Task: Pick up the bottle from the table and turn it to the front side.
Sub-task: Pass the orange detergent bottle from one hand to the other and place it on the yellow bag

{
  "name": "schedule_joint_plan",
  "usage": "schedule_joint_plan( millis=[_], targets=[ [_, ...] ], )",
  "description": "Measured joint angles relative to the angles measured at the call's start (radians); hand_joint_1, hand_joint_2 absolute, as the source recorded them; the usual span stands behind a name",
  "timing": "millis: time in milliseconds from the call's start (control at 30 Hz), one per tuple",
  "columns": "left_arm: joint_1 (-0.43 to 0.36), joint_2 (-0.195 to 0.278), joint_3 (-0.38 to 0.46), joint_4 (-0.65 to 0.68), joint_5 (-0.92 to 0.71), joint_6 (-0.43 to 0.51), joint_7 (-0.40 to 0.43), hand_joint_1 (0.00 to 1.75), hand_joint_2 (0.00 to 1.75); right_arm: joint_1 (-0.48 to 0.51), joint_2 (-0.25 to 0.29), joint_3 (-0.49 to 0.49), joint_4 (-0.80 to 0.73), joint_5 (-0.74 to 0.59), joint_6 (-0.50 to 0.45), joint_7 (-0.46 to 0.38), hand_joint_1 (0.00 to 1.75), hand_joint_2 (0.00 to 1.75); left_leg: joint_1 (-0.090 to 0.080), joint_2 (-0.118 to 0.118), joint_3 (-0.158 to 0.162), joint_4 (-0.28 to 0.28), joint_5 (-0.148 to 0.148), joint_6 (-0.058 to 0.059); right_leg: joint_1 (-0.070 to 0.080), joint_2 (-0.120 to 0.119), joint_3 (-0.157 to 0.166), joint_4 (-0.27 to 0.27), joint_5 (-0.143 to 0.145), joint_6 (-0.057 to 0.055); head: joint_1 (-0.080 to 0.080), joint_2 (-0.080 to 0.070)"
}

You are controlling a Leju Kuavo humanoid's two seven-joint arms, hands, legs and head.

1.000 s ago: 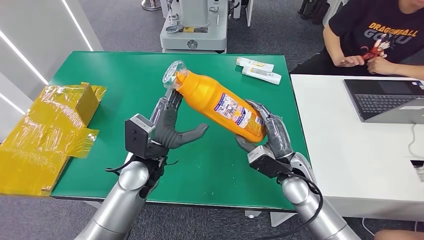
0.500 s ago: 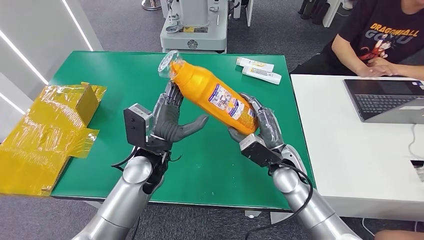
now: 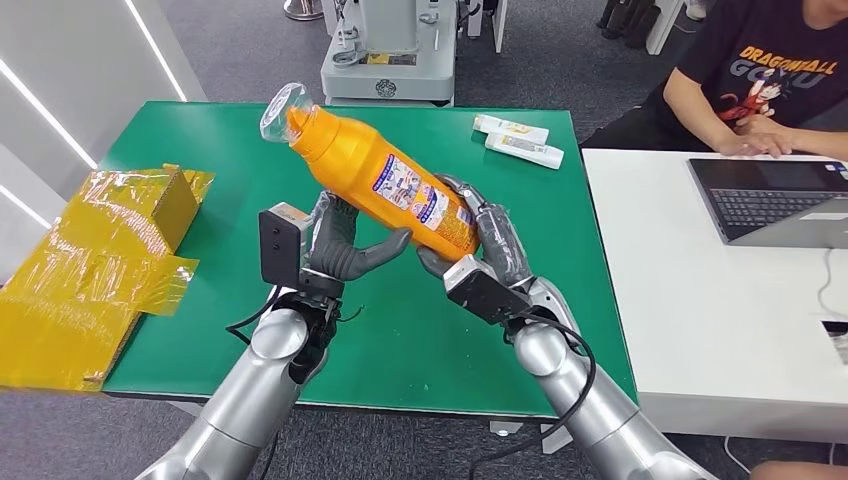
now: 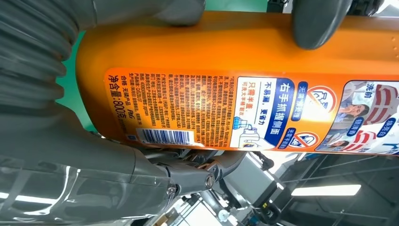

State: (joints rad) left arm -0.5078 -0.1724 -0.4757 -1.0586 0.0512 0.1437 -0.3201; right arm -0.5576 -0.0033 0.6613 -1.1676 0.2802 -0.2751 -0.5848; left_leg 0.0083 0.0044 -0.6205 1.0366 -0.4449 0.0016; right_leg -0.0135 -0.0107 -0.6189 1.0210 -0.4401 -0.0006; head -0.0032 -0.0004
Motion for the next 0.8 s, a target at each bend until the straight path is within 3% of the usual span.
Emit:
schedule_joint_plan(
  millis=[800],
  targets=[
    [0.021,0.008,0.002,0.011,-0.002,0.009,0.005,0.00,1.75,0.017,0.019,0.051,0.069,-0.035,0.043,-0.002,1.75,1.75,0.000,0.000,0.000,0.000,0.000,0.000,0.000,0.000,0.000,0.000,0.000,0.000,0.000,0.000]
  ],
)
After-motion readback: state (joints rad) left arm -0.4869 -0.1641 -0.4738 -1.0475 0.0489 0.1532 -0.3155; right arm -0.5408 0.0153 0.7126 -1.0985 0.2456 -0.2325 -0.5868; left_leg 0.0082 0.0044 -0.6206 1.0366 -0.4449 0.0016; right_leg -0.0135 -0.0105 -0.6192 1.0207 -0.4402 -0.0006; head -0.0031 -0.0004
